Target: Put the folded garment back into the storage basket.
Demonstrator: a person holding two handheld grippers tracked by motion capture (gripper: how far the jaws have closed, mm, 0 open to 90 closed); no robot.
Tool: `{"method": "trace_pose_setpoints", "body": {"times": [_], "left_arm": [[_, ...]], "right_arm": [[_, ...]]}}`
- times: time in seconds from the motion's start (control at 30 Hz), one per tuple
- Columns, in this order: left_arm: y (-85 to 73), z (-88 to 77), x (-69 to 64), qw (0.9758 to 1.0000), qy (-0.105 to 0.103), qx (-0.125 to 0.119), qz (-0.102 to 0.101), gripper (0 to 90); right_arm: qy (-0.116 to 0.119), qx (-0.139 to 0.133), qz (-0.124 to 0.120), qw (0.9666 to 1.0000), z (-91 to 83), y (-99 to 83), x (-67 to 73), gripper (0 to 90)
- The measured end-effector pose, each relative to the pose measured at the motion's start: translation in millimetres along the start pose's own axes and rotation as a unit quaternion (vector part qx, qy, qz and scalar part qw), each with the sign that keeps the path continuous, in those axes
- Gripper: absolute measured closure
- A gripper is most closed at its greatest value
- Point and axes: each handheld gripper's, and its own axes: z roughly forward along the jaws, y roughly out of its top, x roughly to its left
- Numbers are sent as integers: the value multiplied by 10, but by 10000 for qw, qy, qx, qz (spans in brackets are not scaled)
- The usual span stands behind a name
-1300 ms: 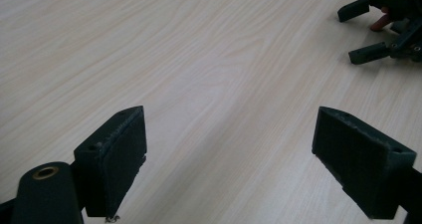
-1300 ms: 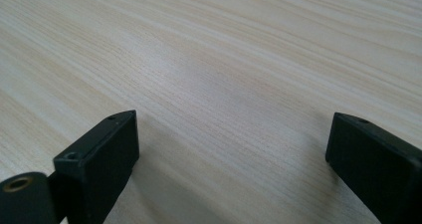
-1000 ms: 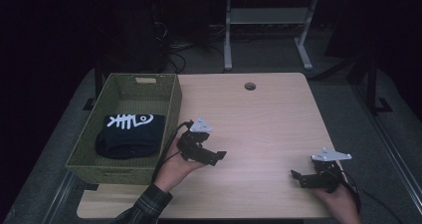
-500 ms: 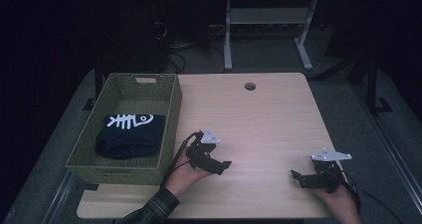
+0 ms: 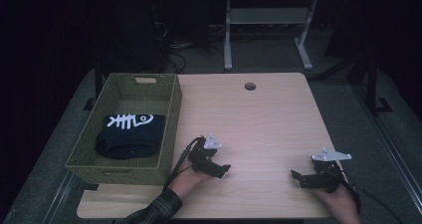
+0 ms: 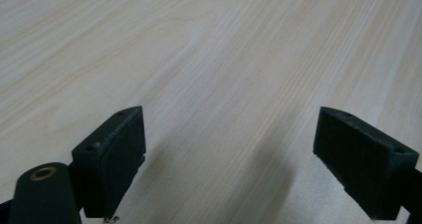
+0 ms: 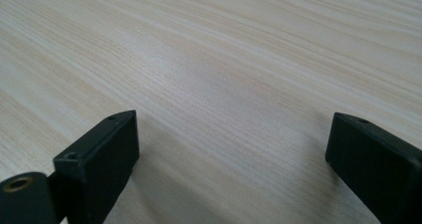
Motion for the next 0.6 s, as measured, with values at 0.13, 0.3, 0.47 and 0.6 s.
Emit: {"method": "trace_pose_setpoints", "body": {"times": [0.13,0.3,0.47,0.6], "left_arm": [[-46,69,-28,9999,88,27,147,127],[-99,79,-20,9996,110,-212,160,127],[-119,80,-14,9993,101,-294,193,127],[-119,79,-14,9993,101,-288,197,128]], "right_arm": [[2,1,0,10000,0,0,1,62],[14,5,-7,10000,-1,0,4,62],[20,4,-17,10000,-1,0,4,62],[28,6,-20,10000,-1,0,6,62]]}}
